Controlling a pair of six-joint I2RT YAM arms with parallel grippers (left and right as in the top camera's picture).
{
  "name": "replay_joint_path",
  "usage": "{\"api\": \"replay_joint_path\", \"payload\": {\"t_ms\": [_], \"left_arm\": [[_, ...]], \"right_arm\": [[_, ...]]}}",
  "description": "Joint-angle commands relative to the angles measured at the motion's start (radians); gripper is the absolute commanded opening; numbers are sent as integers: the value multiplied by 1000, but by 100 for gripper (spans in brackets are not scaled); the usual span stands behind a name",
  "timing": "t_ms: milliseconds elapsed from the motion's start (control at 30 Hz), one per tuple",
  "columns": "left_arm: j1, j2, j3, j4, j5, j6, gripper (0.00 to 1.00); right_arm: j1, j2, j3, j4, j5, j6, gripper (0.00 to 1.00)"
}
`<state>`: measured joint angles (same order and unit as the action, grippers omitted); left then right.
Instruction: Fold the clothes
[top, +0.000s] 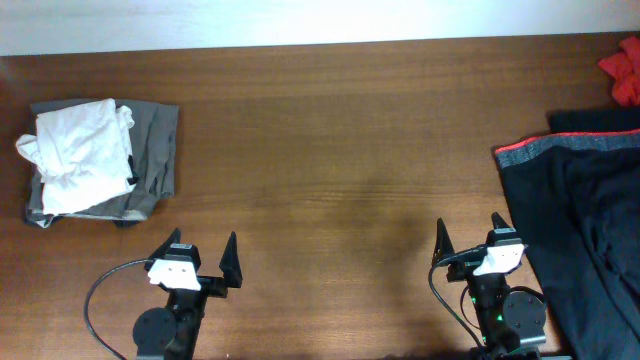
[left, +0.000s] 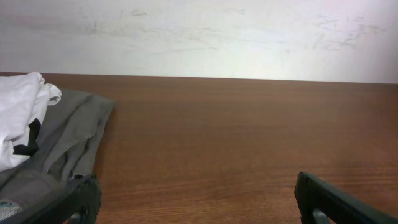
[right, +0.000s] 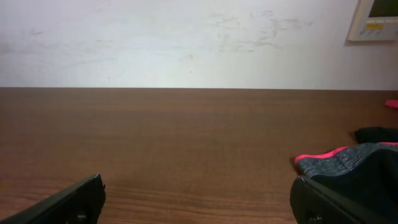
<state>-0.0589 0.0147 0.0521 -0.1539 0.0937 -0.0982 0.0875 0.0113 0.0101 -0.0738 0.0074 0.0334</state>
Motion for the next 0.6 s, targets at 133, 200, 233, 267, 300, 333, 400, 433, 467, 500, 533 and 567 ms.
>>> {"api": "replay_joint_path", "payload": {"t_ms": [133, 200, 233, 267, 300, 333, 400, 433, 467, 500, 533, 567], "left_arm": [[-4, -9, -8, 3, -8, 13, 99], [-4, -9, -8, 3, -8, 13, 99], [-4, -9, -8, 3, -8, 13, 99], [-4, -9, -8, 3, -8, 13, 99], [-4, -9, -8, 3, -8, 13, 99], [-4, -9, -8, 3, -8, 13, 99], [-4, -9, -8, 3, -8, 13, 99], [-4, -9, -8, 3, -8, 13, 99], [-4, -9, -8, 3, -8, 13, 99], [-4, -9, -8, 3, -8, 13, 99], [-4, -9, -8, 3, -8, 13, 99], [-4, -9, -8, 3, -8, 13, 99]], "right_arm": [[-4, -2, -5, -5, 27, 4, 99], [-4, -2, -5, -5, 28, 4, 99], [-4, -2, -5, -5, 32, 4, 99], [-4, -2, -5, -5, 29, 5, 99], [-4, -2, -5, -5, 27, 5, 99], [-4, -2, -5, -5, 27, 5, 99], [-4, -2, -5, 4, 24, 11, 99], [-4, -2, -3, 11, 18, 47, 99], [-4, -2, 5, 10, 18, 91, 99], [-4, -2, 14, 7, 18, 122, 99], [-4, -2, 29, 0, 19, 138, 99], [-4, -2, 55, -19, 18, 141, 99]]}}
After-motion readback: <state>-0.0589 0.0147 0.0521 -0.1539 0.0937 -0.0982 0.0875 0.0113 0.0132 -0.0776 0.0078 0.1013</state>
